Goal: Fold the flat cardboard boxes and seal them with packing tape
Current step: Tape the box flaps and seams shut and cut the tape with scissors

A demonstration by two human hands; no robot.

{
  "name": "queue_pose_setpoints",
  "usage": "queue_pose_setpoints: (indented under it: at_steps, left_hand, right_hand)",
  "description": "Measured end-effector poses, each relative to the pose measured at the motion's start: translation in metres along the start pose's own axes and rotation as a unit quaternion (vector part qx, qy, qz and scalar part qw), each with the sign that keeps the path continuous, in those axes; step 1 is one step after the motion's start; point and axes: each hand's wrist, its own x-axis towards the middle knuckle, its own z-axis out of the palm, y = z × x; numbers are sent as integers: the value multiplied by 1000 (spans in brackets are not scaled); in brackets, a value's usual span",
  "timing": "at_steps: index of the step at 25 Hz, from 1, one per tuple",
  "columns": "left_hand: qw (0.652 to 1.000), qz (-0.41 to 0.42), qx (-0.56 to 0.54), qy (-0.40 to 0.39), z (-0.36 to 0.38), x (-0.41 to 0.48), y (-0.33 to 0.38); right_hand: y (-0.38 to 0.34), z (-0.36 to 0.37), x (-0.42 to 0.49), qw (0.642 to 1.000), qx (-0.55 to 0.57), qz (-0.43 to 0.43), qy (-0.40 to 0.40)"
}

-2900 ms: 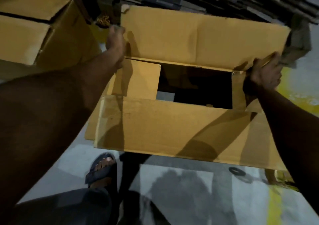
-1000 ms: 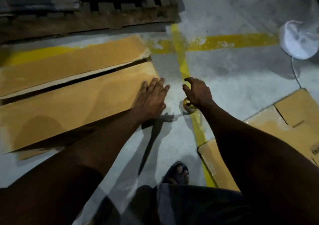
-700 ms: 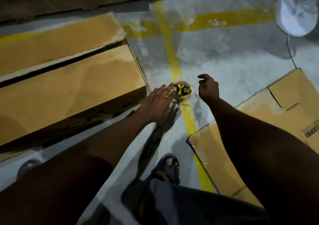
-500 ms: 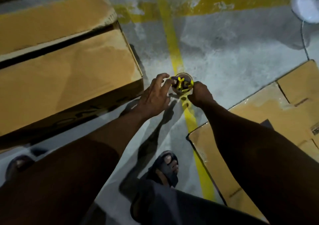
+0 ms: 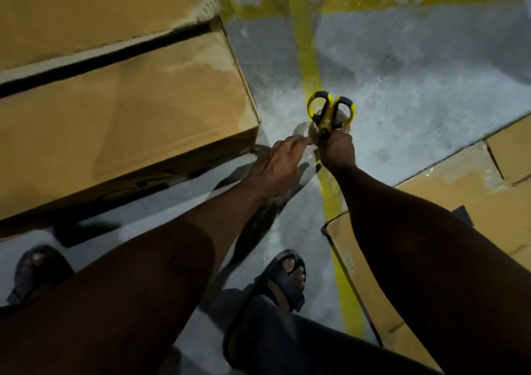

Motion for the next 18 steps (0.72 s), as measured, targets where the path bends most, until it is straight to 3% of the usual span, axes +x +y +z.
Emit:
queue_pose_setpoints:
  at_steps: [6,8,10,12,15,18]
  left_hand:
    - [994,40,-69,77,-90,-44,58]
    - [988,35,-89,117,-148,-76,75]
    - [980,9,-109,167,-209,-122,78]
    - [970,-24,-117,211,-260,-164,70]
    - [948,-73,-141,274,-323,-241,57]
    - [919,-98,-250,289,-346,-292,47]
  right_hand:
    - [-74,-91,-66,987,142,17,68]
    - [-122,-132,-98,972,232,-4,33]
    - [-183,-169,-151,909,415,-24,-2]
    - [-225,-187,-205,847,530,-35,-36]
    - [-276,-194,-306,820,551,-75,-135]
    - [-305,-186,-373,806,543,-117,-206]
